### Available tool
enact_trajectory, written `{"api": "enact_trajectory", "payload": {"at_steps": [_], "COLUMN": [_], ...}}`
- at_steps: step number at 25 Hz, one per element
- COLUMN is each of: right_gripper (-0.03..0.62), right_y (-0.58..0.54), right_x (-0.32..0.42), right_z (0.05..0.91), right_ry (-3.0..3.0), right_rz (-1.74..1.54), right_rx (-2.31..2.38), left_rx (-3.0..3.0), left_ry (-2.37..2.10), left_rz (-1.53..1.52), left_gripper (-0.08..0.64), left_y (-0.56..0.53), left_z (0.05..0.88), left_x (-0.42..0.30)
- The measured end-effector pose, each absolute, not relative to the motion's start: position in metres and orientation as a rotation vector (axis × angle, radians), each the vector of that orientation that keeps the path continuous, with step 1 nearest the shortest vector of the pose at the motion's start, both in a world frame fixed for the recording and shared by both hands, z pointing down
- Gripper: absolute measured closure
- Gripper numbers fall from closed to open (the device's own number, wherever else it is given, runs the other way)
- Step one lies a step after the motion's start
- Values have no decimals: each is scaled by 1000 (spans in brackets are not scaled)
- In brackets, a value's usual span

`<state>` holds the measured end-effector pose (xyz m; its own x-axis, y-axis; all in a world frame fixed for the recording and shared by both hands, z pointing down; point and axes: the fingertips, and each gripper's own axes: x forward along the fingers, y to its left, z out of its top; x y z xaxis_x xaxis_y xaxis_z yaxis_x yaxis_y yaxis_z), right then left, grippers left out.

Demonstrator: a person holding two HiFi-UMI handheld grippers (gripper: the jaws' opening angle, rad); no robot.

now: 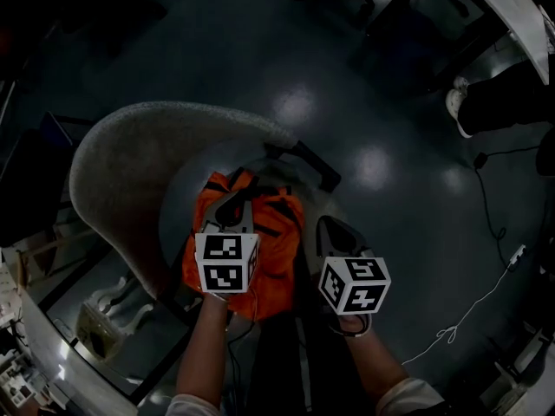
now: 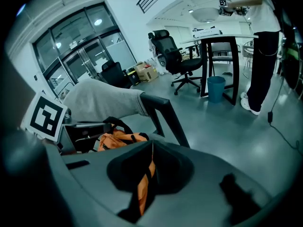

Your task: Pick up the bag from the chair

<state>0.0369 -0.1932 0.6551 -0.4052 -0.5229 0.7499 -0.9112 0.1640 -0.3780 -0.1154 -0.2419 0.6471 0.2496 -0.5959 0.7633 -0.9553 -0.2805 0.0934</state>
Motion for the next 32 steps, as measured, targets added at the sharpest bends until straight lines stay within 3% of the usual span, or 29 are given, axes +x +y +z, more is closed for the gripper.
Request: {"api": "enact_trajectory", "payload": {"at_steps": [32], "right_gripper": [559], "right_y": [-106], "right_x": [-10], "right_z": [464], "right_ry": [-2131], "right_rz": [965], "right_rx": [1359], "left_rx": [1973], "left_ry": [-1453], "left_rz": [679], "left_gripper": [540], "left_y": [-104], "left_z": [463], "left_x": [-141]}}
